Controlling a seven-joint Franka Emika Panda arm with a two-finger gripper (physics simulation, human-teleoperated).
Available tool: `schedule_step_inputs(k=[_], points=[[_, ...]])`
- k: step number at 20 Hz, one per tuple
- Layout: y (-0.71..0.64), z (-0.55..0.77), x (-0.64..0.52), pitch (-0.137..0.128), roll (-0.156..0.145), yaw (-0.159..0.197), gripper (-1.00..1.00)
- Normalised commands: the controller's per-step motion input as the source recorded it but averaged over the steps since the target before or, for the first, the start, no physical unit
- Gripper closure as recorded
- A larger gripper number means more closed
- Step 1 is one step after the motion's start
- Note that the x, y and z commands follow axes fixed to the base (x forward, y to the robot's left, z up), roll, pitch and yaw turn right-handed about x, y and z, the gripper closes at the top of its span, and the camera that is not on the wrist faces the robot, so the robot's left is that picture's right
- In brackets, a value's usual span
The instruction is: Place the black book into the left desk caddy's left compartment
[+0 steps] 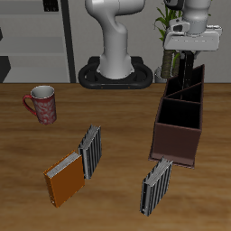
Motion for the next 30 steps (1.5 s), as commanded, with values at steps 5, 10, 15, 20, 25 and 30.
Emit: schedule_step_inputs(k=[5,10,15,20,25,30], points=[[-0.04,-0.16,0.17,0.047,-0.025,-0.032,1.0],[0.08,-0.26,0.01,0.055,0.013,-0.002,1.0],[0.14,-0.3,-0.05,0.058,0.038,0.027,1.0],[0.06,-0.22,0.04,0.046,0.013,0.029,1.0],[0.02,-0.3,0.19,0.13,0.012,0.006,-1.0],[-0.04,-0.04,-0.01,0.012,0.05,-0.023,-1.0]])
